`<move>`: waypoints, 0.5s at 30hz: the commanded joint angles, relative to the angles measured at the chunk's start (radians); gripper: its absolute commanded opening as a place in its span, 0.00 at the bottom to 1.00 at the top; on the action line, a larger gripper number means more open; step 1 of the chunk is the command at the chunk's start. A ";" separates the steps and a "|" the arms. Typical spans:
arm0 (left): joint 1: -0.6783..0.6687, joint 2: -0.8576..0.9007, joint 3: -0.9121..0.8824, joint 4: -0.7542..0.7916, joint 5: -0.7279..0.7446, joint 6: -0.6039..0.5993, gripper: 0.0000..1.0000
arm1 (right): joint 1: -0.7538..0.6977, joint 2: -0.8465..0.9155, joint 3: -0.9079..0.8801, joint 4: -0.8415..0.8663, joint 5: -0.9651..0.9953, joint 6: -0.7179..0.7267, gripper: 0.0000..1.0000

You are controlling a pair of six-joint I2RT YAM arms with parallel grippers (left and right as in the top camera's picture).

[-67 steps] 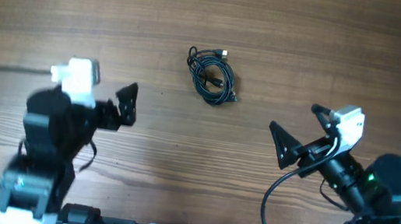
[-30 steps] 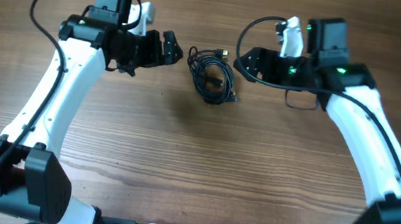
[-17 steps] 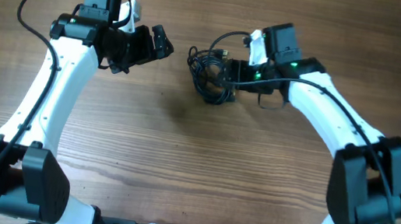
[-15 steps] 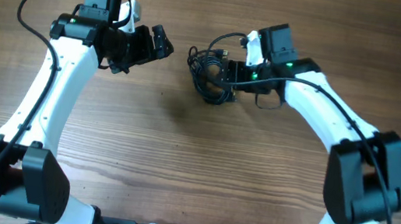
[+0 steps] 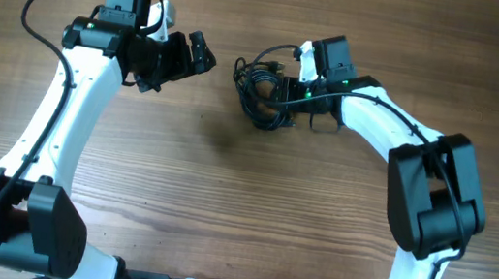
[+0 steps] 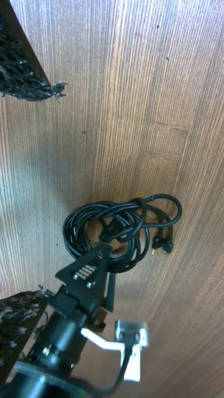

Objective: Untangle cables
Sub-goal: 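Move both grippers toward the black cable coil from either side, then grasp the cable coil with the right gripper and lift it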

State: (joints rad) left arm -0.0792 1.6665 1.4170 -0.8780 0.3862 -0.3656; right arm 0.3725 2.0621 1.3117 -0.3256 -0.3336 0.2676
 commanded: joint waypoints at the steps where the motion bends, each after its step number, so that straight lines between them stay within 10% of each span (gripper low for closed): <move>1: 0.003 0.002 0.016 0.000 -0.006 -0.010 1.00 | 0.000 0.024 0.016 0.002 0.011 0.000 0.56; 10: 0.003 0.002 0.016 -0.001 -0.006 -0.010 1.00 | -0.002 0.018 0.016 0.018 -0.099 0.129 0.06; 15: 0.003 0.002 0.016 0.000 -0.006 -0.009 1.00 | -0.008 -0.046 0.016 0.035 -0.253 0.125 0.04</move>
State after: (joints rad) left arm -0.0792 1.6665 1.4170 -0.8783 0.3862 -0.3656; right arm 0.3698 2.0712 1.3117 -0.2981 -0.4385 0.3782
